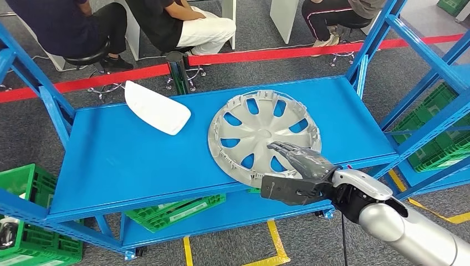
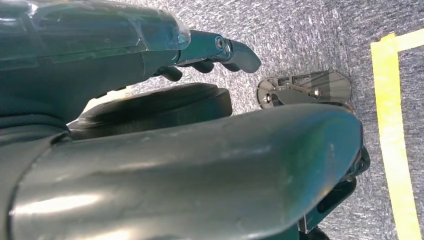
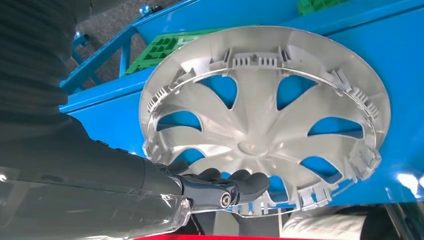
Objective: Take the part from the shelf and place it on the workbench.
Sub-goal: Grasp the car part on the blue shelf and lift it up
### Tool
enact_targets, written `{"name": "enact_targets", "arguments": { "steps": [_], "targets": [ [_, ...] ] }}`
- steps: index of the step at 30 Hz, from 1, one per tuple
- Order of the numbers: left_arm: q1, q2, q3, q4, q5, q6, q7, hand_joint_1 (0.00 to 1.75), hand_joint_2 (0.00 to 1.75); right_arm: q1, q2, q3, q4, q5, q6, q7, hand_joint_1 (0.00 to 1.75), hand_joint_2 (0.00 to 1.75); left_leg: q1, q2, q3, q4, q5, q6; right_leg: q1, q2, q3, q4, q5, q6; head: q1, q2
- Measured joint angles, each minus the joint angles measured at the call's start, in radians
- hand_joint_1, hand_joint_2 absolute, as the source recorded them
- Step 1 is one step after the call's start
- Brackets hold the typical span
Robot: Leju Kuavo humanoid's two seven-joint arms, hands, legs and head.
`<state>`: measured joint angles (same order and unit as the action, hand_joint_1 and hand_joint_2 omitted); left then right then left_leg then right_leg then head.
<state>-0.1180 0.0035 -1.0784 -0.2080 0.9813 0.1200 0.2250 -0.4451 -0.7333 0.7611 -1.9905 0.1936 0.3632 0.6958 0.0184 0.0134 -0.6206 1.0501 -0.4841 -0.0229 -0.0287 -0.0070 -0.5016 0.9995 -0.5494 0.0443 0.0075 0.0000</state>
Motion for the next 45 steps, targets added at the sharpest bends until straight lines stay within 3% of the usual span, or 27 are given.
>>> {"name": "enact_targets", "arguments": {
  "steps": [6,12,23,35,45],
  "targets": [
    [0.0,-0.012,0.0,0.0,-0.003,-0.017,0.019,0.0,0.0,-0.012,0.011,0.003,0.0,0.076,0.017,0.0,0.0,1.75,0.0,-0.001,0.001,0.0,0.0,0.0,0.0,0.0,0.0,0.0,0.0,0.0,0.0,0.0],
    [0.003,-0.028,-0.001,0.006,-0.041,-0.023,0.005,0.0,0.0,0.114,0.02,-0.099,0.002,0.216,0.186,0.002,0.0,1.75,0.0,-0.011,0.0,0.0,-0.001,0.001,-0.001,-0.004,0.002,-0.002,-0.001,0.002,-0.001,0.0],
    [0.008,-0.042,-0.002,0.023,-0.06,-0.037,-0.033,0.0,0.0,0.205,0.058,-0.195,0.063,0.357,0.331,0.003,0.0,1.75,-0.001,-0.01,0.001,0.0,-0.001,0.002,-0.003,-0.003,0.002,-0.002,-0.001,0.002,-0.001,0.0],
    [0.004,-0.046,-0.002,0.032,-0.058,-0.042,-0.014,0.0,0.0,0.214,0.061,-0.235,0.131,0.369,0.312,0.003,0.0,1.75,-0.001,-0.009,0.001,0.0,-0.001,0.002,-0.003,-0.003,0.002,-0.002,-0.001,0.002,-0.001,0.0],
    [0.003,-0.047,-0.003,0.033,-0.049,-0.044,-0.012,0.0,0.0,0.154,0.03,-0.205,0.139,0.339,0.145,0.003,0.0,1.75,-0.001,-0.004,0.002,0.0,-0.002,0.002,-0.003,-0.001,0.002,-0.002,-0.001,0.002,-0.001,0.0]
  ]
}}
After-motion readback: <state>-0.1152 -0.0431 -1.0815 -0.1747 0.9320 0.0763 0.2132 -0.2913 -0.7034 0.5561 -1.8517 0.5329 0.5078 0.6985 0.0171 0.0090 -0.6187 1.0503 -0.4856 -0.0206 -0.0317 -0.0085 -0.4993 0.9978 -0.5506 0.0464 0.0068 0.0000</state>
